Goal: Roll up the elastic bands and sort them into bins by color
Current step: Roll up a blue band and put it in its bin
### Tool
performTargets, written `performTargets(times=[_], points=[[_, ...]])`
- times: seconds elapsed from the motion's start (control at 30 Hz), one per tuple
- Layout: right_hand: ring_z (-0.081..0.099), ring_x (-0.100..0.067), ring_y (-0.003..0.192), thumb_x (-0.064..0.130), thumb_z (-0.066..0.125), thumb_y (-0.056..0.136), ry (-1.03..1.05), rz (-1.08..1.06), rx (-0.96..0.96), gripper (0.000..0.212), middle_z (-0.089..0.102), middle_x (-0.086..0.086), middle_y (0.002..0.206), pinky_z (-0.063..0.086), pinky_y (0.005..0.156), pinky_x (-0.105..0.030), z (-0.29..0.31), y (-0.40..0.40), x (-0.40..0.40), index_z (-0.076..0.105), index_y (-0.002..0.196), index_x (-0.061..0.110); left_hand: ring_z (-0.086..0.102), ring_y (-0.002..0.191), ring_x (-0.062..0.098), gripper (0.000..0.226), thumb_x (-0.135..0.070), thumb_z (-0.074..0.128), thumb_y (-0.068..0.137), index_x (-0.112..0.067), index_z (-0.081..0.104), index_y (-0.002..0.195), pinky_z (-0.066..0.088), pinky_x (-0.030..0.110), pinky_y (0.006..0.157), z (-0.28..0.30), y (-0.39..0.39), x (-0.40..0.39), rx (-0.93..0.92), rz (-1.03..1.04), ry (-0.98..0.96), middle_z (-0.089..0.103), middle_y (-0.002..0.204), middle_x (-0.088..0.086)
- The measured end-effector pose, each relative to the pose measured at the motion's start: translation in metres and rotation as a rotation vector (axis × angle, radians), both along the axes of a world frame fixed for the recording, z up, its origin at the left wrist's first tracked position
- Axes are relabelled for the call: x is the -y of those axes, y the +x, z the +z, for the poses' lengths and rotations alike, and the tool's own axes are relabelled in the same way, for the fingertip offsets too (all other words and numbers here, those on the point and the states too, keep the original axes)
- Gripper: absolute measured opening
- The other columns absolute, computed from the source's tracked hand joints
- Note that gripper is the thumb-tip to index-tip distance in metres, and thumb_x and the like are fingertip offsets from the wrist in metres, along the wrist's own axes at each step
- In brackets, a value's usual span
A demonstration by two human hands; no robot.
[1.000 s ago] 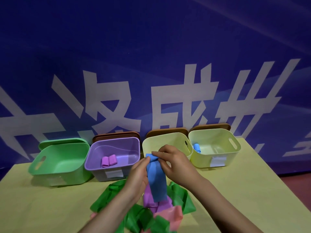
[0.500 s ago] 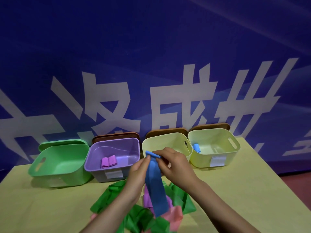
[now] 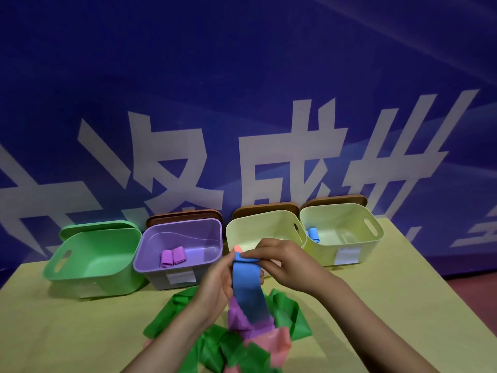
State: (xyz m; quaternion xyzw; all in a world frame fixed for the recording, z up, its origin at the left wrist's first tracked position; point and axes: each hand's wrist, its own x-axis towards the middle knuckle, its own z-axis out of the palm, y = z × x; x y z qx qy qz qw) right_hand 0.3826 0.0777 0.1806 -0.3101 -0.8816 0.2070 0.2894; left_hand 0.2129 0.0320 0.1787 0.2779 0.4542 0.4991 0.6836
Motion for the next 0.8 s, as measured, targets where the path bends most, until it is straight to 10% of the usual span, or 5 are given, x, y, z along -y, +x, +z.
performTargets(times=[0.2, 0.37, 0.8], points=[[0.06, -0.005, 0.086, 0.025, 0.041, 0.096, -0.372, -0.044, -0.183, 0.038, 0.063, 0.014, 0.093, 0.049, 0.086, -0.029, 0.001, 0.001, 0.006, 0.063, 0.127, 0.018, 0.07, 0.088, 0.028, 0.028, -0.014, 0.036, 0.102, -0.005, 0.062, 0.108, 0.05, 0.045, 0.092, -0.001, 0.0, -0.001, -0.266, -0.02, 0.131, 0.073, 0.096, 0.017], [0.058, -0.004, 0.073, 0.018, 0.063, 0.091, -0.354, -0.28, -0.233, 0.012, 0.062, 0.012, 0.075, 0.048, 0.072, -0.025, -0.009, -0.012, 0.006, 0.072, 0.099, 0.019, 0.053, 0.08, 0.002, 0.028, -0.013, 0.038, 0.102, -0.025, 0.054, 0.084, 0.04, 0.009, 0.072, 0.0, 0.003, -0.004, -0.751, -0.027, 0.304, 0.059, 0.09, 0.0], [0.047, -0.006, 0.06, 0.014, 0.063, 0.088, -0.318, -0.303, -0.324, 0.011, 0.052, 0.011, 0.063, 0.036, 0.058, -0.015, -0.009, -0.027, 0.009, 0.063, 0.079, 0.021, 0.046, 0.066, 0.017, 0.049, -0.048, 0.051, 0.083, 0.0, 0.058, 0.082, 0.038, 0.034, 0.06, -0.007, -0.007, -0.009, -0.769, 0.056, 0.466, 0.053, 0.071, 0.022]])
